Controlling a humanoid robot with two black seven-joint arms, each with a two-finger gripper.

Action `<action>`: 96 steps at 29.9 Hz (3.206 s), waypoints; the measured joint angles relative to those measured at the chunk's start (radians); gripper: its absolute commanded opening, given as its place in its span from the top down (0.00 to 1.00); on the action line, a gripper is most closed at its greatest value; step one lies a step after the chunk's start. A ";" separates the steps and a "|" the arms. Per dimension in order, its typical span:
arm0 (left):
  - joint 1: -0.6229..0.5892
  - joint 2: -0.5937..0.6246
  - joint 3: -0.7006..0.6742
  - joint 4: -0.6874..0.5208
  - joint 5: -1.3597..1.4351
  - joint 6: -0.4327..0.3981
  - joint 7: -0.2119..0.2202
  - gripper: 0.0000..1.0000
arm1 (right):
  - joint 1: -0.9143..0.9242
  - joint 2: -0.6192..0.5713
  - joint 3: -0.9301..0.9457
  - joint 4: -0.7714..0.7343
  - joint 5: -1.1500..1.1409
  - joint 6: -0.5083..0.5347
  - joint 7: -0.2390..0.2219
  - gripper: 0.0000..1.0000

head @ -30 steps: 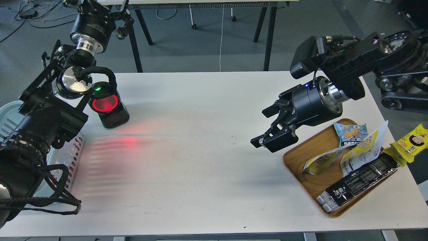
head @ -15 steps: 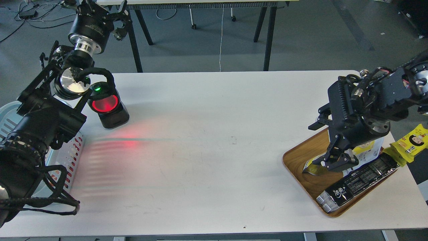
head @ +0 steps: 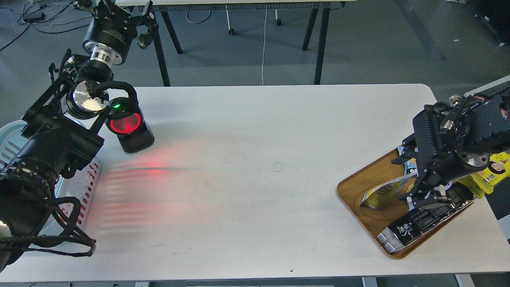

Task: Scan snack and place in basket
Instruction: 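Lower the right gripper onto the yellow snack bag on the tray and grasp, then lift the yellow snack bag and carry it toward the table center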

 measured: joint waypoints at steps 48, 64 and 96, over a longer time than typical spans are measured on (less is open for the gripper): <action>-0.003 -0.007 0.002 -0.001 0.001 0.003 0.003 0.00 | 0.078 0.222 0.218 -0.126 0.251 0.009 0.000 1.00; 0.000 -0.008 0.002 0.000 0.001 0.001 0.002 0.00 | 0.040 0.488 0.297 -0.290 0.433 0.009 0.000 1.00; 0.004 -0.007 0.003 0.000 0.001 -0.002 0.002 0.00 | -0.155 0.671 0.301 -0.463 0.513 -0.006 0.000 1.00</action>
